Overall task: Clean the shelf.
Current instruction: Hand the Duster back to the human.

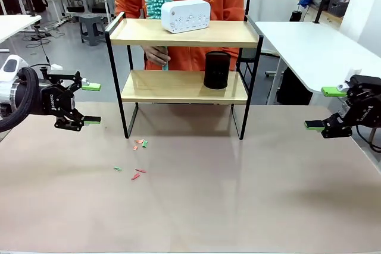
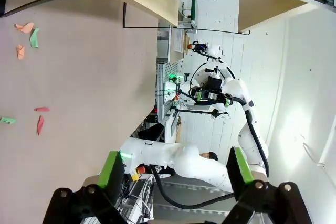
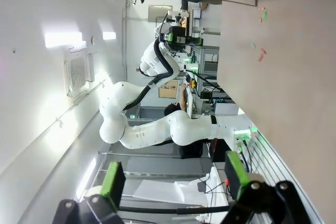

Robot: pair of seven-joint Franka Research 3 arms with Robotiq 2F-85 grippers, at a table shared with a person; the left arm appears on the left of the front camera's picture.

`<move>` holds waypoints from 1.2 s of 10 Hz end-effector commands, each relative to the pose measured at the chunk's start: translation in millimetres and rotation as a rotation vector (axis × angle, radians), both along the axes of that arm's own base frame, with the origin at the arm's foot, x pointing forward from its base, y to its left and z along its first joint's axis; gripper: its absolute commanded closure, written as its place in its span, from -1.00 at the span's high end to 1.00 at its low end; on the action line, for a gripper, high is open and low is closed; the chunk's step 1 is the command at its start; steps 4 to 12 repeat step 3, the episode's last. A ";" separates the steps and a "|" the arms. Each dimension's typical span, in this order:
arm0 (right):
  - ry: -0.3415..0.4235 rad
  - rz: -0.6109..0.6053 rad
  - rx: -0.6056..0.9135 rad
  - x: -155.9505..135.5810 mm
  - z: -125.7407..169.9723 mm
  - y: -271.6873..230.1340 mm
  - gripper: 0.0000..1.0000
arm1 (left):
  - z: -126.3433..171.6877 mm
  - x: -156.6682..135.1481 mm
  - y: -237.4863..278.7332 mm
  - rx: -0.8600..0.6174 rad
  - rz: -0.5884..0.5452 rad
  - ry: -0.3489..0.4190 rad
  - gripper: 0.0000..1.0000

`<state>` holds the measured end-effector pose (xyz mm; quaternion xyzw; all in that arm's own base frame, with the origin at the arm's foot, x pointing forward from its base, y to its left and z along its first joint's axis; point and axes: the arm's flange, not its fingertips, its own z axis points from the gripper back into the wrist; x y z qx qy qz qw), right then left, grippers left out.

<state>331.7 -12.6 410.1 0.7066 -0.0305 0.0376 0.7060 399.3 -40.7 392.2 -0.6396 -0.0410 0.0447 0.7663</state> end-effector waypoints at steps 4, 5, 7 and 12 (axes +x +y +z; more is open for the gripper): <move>-0.010 -0.003 -0.010 0.2 0.5 1.2 1.00 | 2.9 -5.5 0.3 -0.023 0.009 -0.002 1.00; -0.010 -0.003 -0.010 0.2 0.5 1.2 1.00 | 2.9 -5.5 0.3 -0.023 0.009 -0.002 1.00; -0.010 -0.003 -0.010 0.2 0.5 1.2 1.00 | 2.9 -5.5 0.3 -0.023 0.009 -0.002 1.00; -0.010 -0.003 -0.010 0.2 0.5 1.2 1.00 | 2.9 -5.5 0.3 -0.023 0.009 -0.002 1.00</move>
